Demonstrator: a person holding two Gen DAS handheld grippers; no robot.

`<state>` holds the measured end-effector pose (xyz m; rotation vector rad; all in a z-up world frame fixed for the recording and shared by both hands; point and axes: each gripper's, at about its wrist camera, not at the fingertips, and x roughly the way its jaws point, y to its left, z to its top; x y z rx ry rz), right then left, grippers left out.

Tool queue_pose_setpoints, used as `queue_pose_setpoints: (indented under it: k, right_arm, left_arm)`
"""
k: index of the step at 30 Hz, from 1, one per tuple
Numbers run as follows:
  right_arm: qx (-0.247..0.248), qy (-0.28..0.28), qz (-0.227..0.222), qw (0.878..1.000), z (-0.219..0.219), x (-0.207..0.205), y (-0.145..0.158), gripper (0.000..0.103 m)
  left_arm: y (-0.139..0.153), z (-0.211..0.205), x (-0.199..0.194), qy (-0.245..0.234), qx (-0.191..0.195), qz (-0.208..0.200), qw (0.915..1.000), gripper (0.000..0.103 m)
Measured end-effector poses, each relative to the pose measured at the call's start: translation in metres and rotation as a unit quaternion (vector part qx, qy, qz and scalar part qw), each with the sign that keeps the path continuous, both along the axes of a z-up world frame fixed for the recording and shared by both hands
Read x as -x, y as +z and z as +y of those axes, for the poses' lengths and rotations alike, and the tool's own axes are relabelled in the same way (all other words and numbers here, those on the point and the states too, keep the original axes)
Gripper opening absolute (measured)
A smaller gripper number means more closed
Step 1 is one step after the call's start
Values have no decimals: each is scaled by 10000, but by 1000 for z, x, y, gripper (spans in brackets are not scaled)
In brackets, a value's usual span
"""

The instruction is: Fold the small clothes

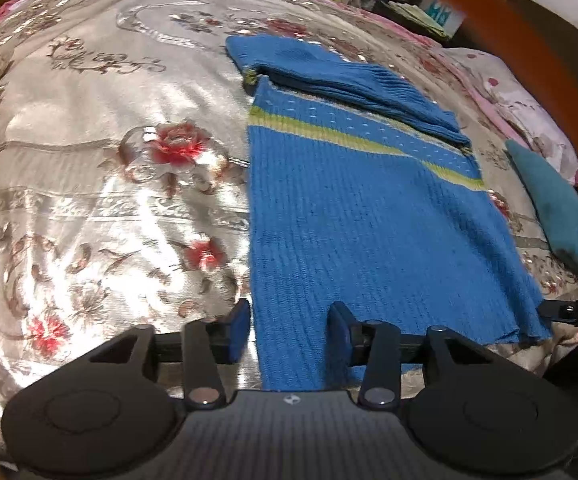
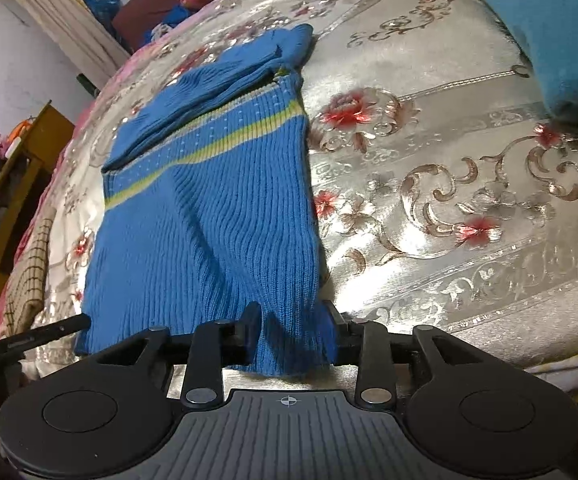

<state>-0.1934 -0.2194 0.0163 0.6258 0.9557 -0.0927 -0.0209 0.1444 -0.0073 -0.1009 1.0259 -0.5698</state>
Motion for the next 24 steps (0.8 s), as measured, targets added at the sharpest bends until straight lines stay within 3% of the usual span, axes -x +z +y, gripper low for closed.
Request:
queue_pose_setpoints:
  k: [3,10,13,15,18,24]
  right_arm:
    - [-252,-100,-19,9996,-3,-1,-5,33]
    - [-595,-102,-143,9981,-2,-3,-14,33]
    - [-593,-234,-130,9979,-2,-3,-17,31]
    - [-558,-295,-172,9979,-2,0,-15,32]
    - [-435,-423,-282,9978,-2,6,-9,33]
    - [-239,-500,-81,9984,0,-2,-13,33]
  left_arm:
    - [-1,2,-1,-15,145,171,9997,24]
    - [2,-1,0,107,16,117,9999,22]
    - [-1,-5,-6,113,-39,297,9995,24]
    - [1,-8,-7,9,-61,245,9997,33]
    - [-2,-10,-8,-116,-67,189,9997,37]
    - [-4,-4,-10,-84,219,214,9995,38]
